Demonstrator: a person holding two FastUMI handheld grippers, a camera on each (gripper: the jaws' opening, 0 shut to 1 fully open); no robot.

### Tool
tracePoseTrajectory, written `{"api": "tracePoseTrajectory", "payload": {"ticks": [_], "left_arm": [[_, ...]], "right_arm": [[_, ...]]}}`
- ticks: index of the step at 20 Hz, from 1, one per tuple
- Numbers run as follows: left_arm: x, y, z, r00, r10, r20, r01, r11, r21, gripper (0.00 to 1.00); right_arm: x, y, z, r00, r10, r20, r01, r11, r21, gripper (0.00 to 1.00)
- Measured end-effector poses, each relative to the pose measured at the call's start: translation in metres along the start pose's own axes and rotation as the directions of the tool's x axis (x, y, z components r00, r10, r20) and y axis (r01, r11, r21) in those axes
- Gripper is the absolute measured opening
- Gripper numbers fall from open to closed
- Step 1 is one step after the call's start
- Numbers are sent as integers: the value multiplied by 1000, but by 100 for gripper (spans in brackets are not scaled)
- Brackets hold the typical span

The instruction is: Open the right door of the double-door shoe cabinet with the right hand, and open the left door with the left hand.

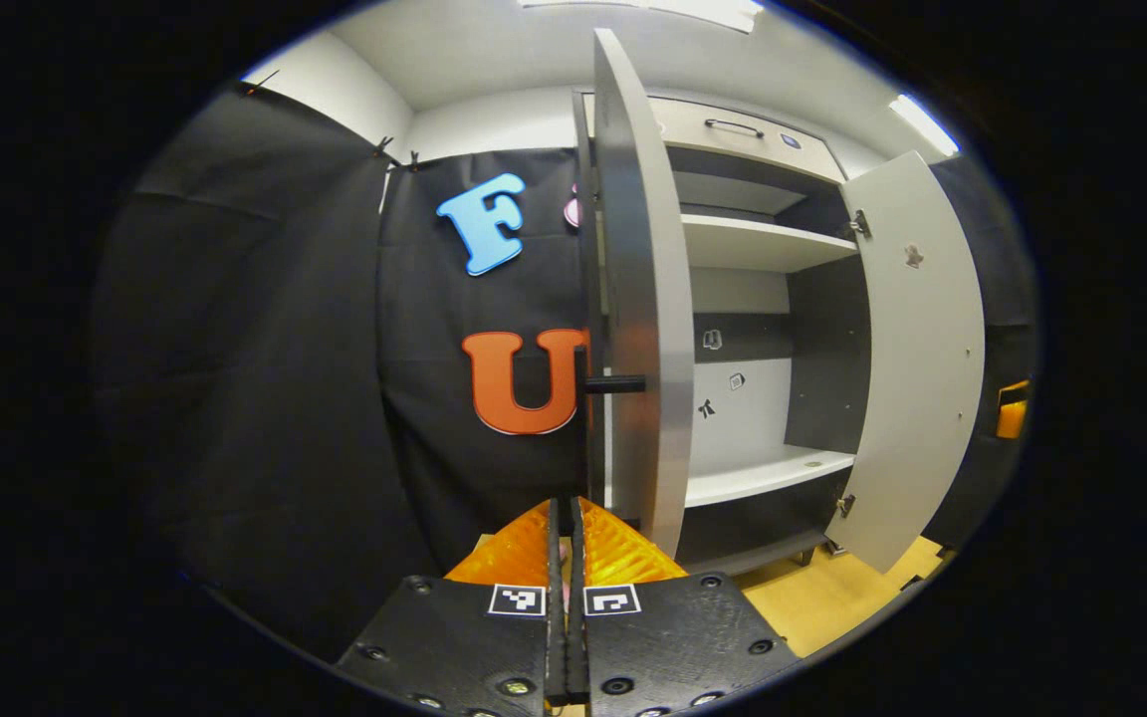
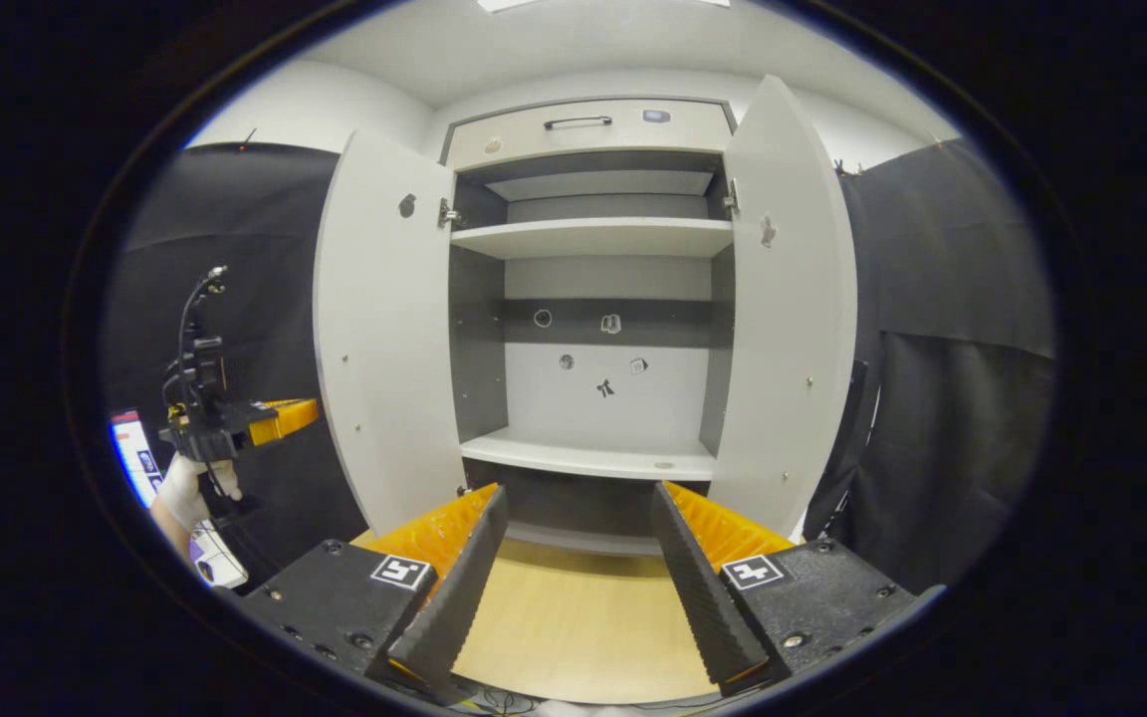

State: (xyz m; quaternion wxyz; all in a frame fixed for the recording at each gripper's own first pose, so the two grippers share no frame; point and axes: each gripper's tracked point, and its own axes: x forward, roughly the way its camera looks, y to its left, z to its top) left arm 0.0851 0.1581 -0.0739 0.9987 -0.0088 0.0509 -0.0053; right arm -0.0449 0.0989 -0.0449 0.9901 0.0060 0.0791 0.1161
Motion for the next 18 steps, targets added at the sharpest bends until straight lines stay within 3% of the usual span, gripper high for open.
{"api": "tracePoseTrajectory", "payload": {"ticks": [2, 4, 7, 18], "left_arm": [[-13, 7, 1, 1000, 25, -1, -25, 1000, -4, 0], [-24, -1, 3, 1000, -14, -5, 14, 1000, -13, 41], [-37, 7, 9, 1000, 17, 7, -17, 1000, 16, 98], [-92, -45, 31, 998, 61, 23, -61, 998, 13, 97]], "right_arm": [[0, 3, -1, 1000, 7, -1, -7, 1000, 0, 92], [0, 5, -1, 1000, 13, -1, -13, 1000, -1, 92], [0, 7, 0, 1000, 12, 6, -12, 1000, -5, 92], [-2, -16, 1, 997, -77, 16, 77, 997, 4, 92]]}}
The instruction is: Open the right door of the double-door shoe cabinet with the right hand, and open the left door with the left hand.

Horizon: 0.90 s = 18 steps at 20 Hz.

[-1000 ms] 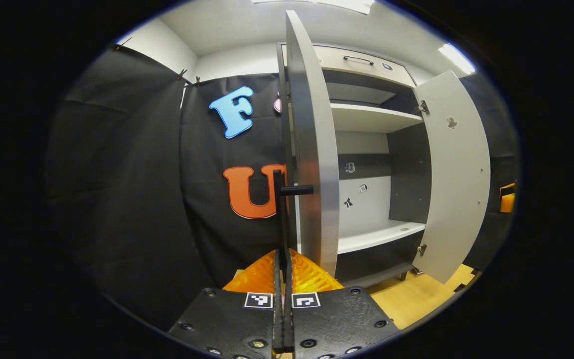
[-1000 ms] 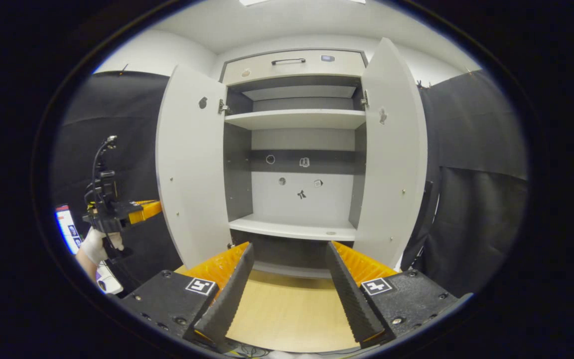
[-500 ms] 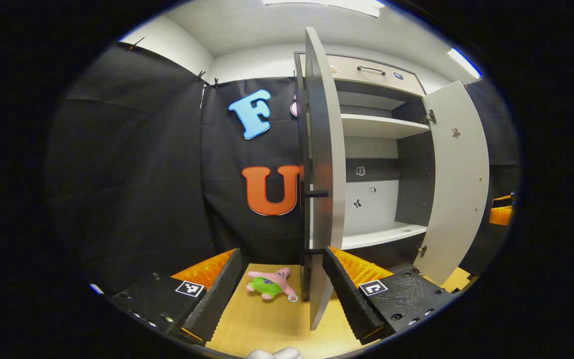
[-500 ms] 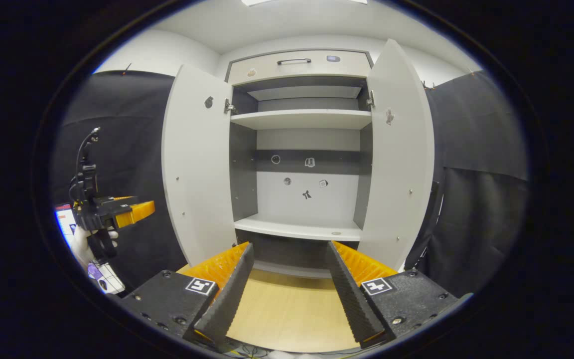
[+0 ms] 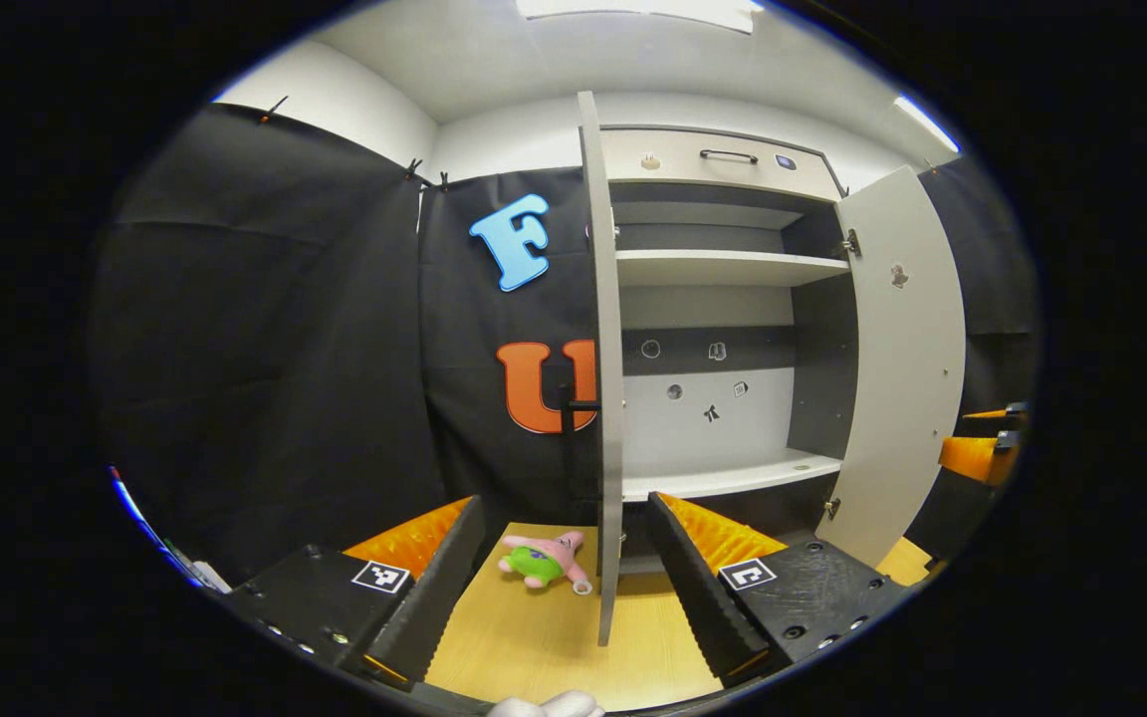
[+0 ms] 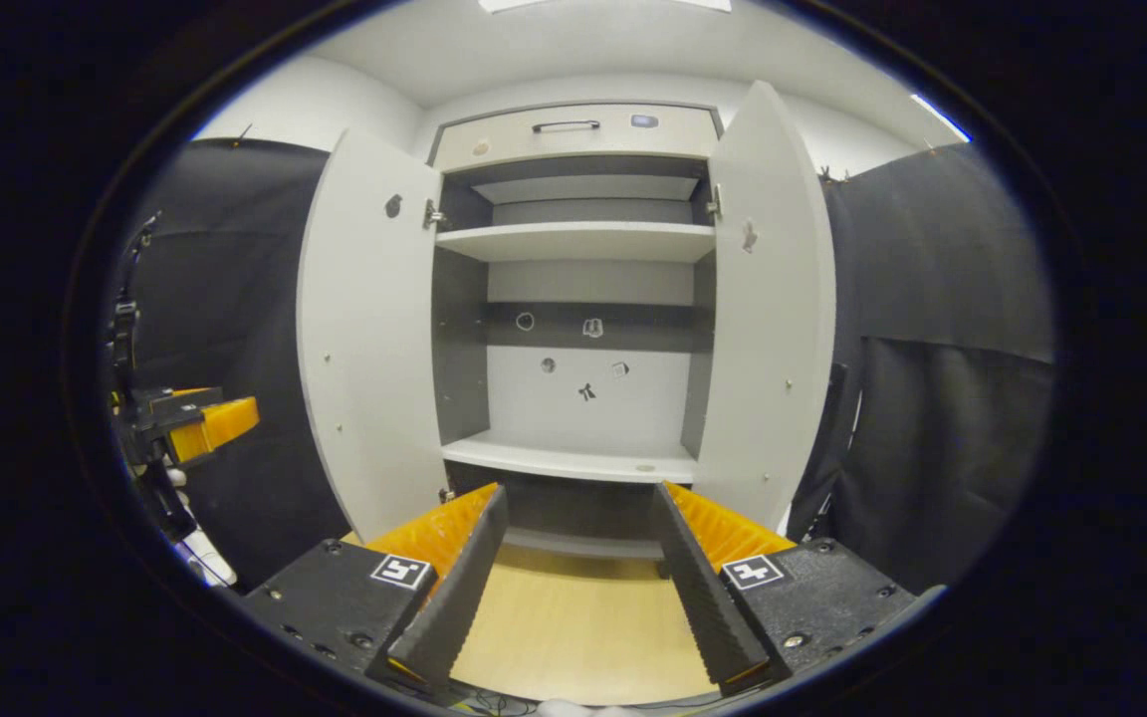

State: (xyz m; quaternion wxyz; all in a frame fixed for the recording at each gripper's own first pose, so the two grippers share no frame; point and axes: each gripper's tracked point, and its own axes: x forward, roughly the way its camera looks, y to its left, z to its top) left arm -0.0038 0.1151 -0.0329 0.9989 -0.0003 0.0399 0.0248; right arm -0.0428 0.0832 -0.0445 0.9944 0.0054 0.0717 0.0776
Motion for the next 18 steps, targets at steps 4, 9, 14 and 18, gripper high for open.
{"api": "tracePoseTrajectory", "payload": {"ticks": [4, 9, 14, 18], "left_arm": [[-2, -40, -4, 998, -62, 3, 62, 998, -5, 96], [-4, -67, -3, 995, -100, 8, 100, 995, -19, 97], [0, -72, 5, 995, -97, 26, 97, 995, 7, 97], [-1, -75, 7, 994, -103, 32, 103, 995, 16, 97]], "right_arm": [[1, -11, -2, 1000, -27, -2, 27, 1000, 11, 92], [0, -25, -3, 997, -72, 2, 72, 997, 1, 92], [-2, -31, 0, 995, -103, 9, 103, 995, 8, 92], [0, -31, 3, 993, -113, 19, 113, 994, 14, 92]]}}
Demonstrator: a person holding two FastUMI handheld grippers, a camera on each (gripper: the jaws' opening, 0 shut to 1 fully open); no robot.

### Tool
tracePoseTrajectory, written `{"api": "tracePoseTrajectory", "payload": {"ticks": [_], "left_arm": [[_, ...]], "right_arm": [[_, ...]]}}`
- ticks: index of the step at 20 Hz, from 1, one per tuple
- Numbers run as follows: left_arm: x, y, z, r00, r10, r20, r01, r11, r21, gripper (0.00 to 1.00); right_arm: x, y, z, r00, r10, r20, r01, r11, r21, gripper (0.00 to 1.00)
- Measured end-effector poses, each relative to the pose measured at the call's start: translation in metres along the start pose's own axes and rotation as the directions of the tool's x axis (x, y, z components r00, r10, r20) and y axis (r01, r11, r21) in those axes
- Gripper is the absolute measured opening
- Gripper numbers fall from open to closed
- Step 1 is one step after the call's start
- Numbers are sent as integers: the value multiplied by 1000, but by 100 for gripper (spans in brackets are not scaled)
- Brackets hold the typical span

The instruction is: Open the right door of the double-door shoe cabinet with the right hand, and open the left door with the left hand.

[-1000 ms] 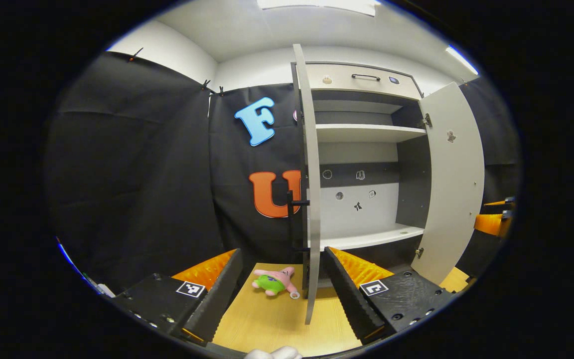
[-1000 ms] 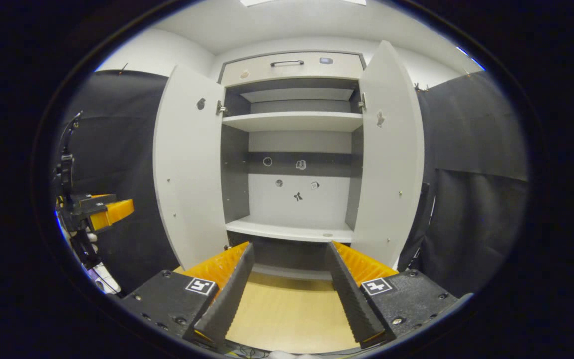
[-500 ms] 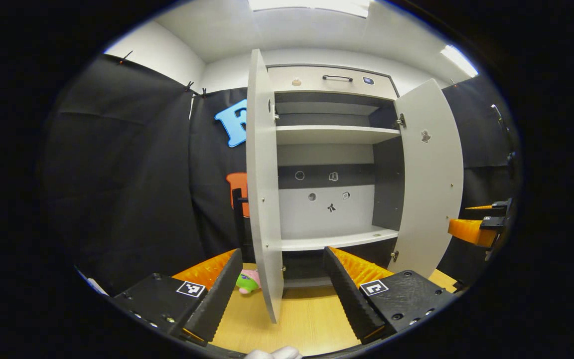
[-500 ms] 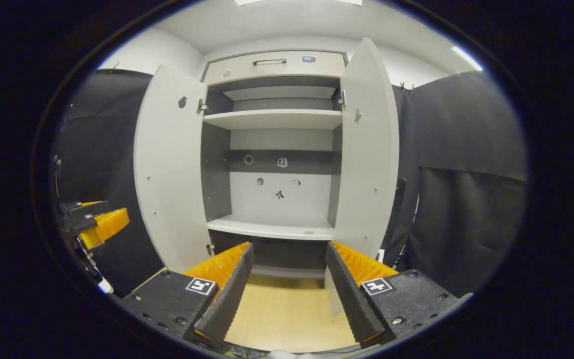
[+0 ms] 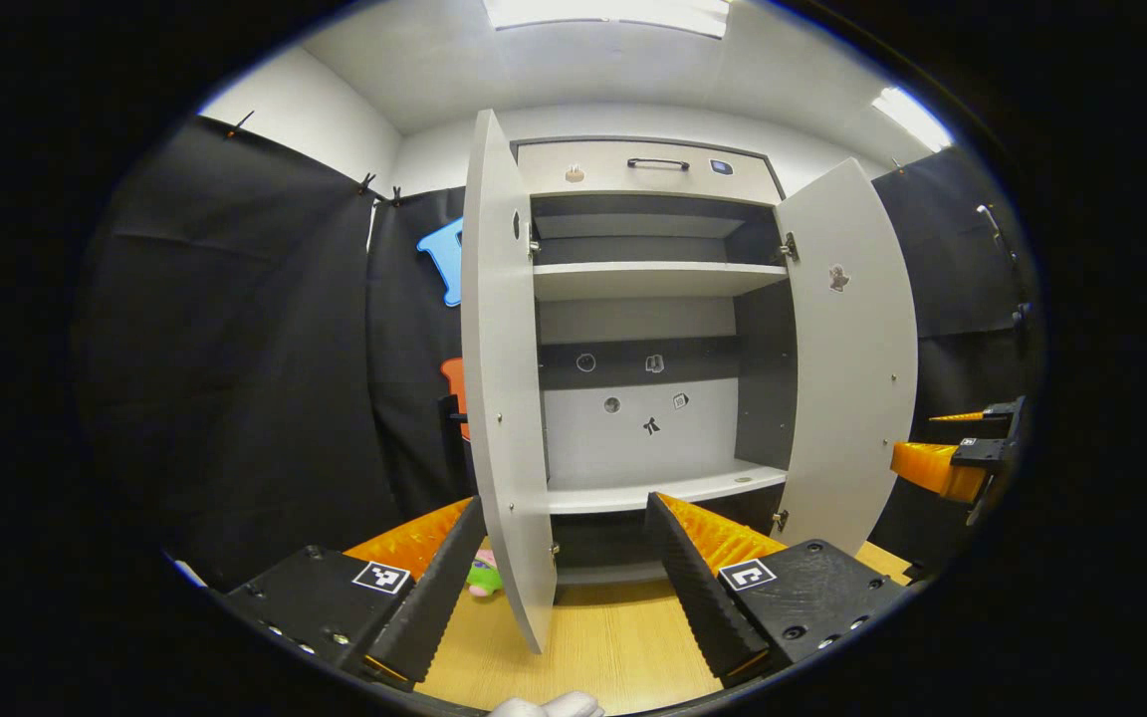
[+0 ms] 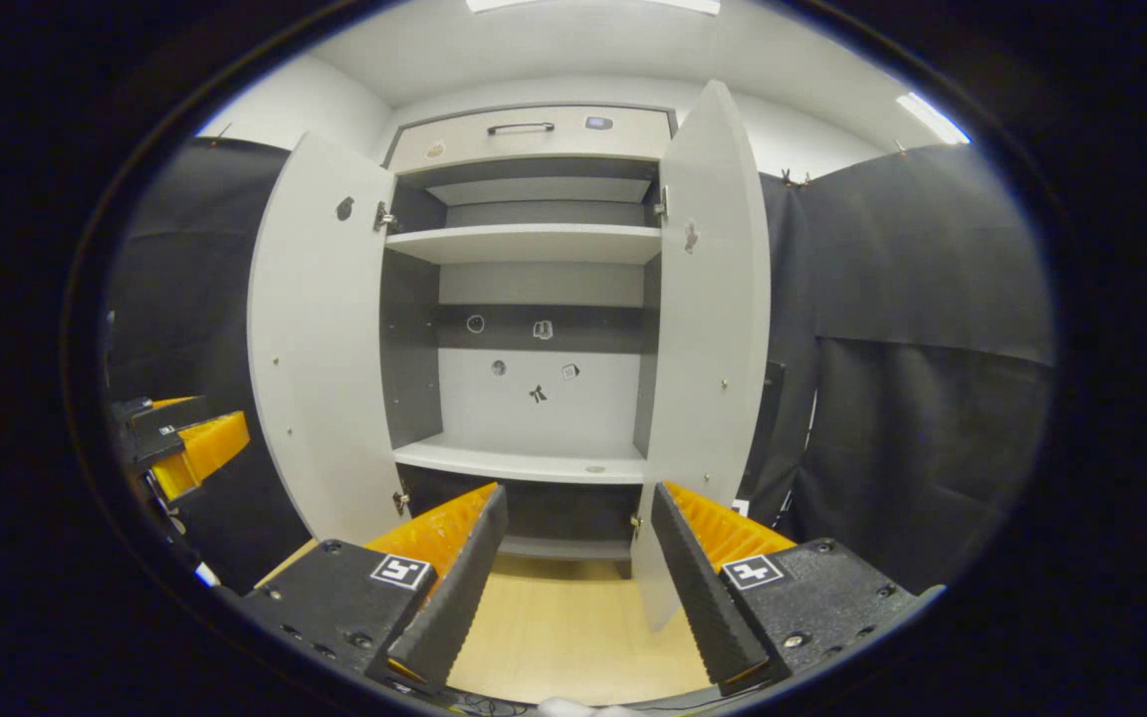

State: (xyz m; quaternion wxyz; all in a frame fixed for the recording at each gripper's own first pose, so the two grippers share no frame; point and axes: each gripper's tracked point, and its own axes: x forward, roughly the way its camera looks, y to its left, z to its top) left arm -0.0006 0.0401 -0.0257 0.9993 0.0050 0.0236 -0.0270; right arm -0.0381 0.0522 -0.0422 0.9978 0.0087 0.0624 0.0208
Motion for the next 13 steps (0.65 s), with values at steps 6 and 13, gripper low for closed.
{"api": "tracePoseTrajectory", "payload": {"ticks": [6, 13], "left_arm": [[0, 1, 0, 1000, 6, -8, -6, 1000, -9, 97], [4, 1, 0, 1000, 14, -6, -14, 1000, 2, 97]], "right_arm": [[2, 4, 3, 1000, 0, 8, 0, 1000, -3, 92], [1, 8, 9, 1000, 6, 18, -6, 1000, -8, 92]]}}
